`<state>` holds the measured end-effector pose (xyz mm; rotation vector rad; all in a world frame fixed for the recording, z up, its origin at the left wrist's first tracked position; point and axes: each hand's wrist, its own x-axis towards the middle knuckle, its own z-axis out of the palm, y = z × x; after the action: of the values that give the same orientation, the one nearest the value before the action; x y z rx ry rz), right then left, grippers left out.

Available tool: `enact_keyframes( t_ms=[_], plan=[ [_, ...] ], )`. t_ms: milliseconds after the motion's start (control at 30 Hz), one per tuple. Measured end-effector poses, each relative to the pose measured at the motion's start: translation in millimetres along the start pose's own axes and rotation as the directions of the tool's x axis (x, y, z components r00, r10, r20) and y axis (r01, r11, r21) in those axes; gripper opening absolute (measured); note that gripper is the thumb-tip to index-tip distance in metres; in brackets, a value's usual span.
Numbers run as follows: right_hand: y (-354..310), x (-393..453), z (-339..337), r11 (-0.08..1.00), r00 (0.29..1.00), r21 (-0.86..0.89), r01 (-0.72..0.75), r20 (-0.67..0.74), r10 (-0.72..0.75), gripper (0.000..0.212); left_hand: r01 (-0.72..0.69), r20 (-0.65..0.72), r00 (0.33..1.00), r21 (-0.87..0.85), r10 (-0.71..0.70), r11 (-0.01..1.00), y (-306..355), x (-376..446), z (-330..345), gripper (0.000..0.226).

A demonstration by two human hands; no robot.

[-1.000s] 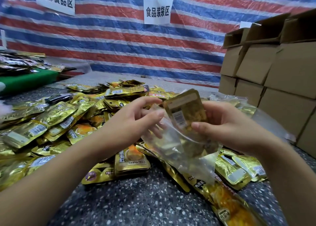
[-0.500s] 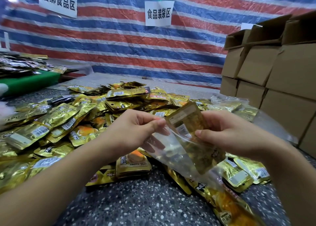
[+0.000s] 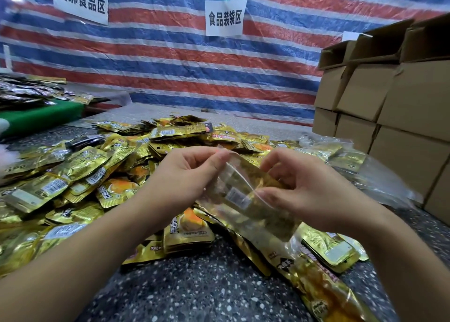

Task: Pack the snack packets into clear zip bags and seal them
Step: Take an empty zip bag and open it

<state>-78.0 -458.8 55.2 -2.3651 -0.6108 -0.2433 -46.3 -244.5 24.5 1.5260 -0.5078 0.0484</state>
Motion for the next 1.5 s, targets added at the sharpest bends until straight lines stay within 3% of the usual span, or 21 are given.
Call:
enact_keyframes(
  t_ms=[100, 200, 300, 433, 600, 833, 1033, 1200, 1400, 1500],
  plan=[
    [0, 1, -2, 0.996, 0.990, -0.007, 0.084, -0.109, -0.084, 0.012, 0.047, 0.035, 0.998, 0.037, -0.048, 0.998, -1, 0, -1, 0.037],
    [-1, 0, -5, 0.989, 0.983, -0.032, 0.142, -0.114, -0.144, 0.028, 0.090, 0.043, 0.994, 0.135, -0.096, 0.987, -3, -1, 1, 0.044],
    [-2, -3, -7, 0.975, 0.972, -0.026, 0.220, -0.079, -0.221, 0.030, -0.006, 0.001, 1.000, 0.159, 0.006, 0.987, 2, -2, 0, 0.046],
    [-8, -5, -11, 0.930, 0.914, -0.028, 0.367, -0.172, -0.366, 0.025, -0.105, -0.018, 0.994, -0.034, 0.105, 0.994, 15, -5, -1, 0.049],
    [-13, -7, -11, 0.894, 0.862, -0.046, 0.446, -0.247, -0.443, 0.020, -0.108, 0.001, 0.994, -0.184, 0.110, 0.977, 24, -8, -1, 0.044],
    [-8, 0, -4, 0.924, 0.884, 0.207, 0.321, -0.416, -0.213, 0.017, 0.021, 0.119, 0.993, -0.107, -0.008, 0.994, 18, -5, -2, 0.040],
    [-7, 14, -3, 0.881, 0.921, 0.392, 0.266, -0.373, -0.112, 0.020, 0.008, 0.042, 0.999, -0.048, -0.006, 0.999, 8, 1, -7, 0.031],
    [-17, 39, -11, 0.843, 0.960, 0.495, 0.213, -0.268, -0.085, 0.020, -0.006, 0.005, 1.000, -0.115, 0.007, 0.993, 8, 8, -17, 0.027],
    [-26, 61, -17, 0.982, 0.994, 0.159, 0.101, -0.049, -0.094, 0.028, 0.097, -0.106, 0.987, -0.226, -0.124, 0.969, 2, 16, -27, 0.037],
    [-30, 81, -17, 0.998, 0.995, 0.065, 0.006, -0.097, 0.000, 0.037, 0.129, -0.181, 0.971, -0.140, -0.153, 0.982, -6, 17, -28, 0.026]
  ],
)
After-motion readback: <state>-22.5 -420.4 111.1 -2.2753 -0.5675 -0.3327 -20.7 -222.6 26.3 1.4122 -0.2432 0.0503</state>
